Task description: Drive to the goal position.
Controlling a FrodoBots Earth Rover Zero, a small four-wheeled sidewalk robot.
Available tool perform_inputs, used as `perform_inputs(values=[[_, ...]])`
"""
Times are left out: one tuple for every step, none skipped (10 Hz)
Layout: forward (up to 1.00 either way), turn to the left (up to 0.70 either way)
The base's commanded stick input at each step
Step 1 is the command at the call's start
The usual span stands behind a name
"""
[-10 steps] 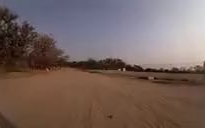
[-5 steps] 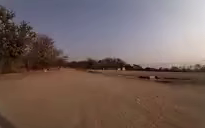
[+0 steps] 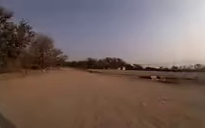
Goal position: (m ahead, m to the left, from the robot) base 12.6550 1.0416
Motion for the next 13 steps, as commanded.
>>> perform_inputs(values=[[0.70, 0.00], [0.70, 0.00], [0.70, 0.00], [0.70, 0.00], [0.70, 0.00], [0.70, 0.00], [0.70, 0.00], [0.70, 0.00], [0.70, 0.00], [0.70, 0.00], [0.70, 0.00], [0.70, 0.00], [0.70, 0.00]])
